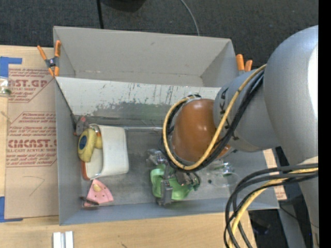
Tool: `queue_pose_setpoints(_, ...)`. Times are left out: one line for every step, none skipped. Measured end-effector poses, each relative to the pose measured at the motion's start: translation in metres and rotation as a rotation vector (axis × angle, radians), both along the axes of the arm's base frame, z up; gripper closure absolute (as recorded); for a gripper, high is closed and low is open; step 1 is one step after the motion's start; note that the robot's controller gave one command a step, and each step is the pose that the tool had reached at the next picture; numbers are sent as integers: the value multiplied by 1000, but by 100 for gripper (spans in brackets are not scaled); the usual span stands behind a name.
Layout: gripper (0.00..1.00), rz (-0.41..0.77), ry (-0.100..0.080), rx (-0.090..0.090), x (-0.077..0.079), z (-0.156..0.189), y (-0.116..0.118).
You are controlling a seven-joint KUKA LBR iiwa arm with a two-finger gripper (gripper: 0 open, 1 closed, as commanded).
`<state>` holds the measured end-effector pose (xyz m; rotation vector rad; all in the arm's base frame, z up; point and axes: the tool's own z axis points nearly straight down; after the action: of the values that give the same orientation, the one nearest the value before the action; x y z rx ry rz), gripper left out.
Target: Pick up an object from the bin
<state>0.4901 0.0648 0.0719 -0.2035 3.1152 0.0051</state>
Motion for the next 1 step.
queue_pose_setpoints(100, -271, 8, 2, 10, -2, -42)
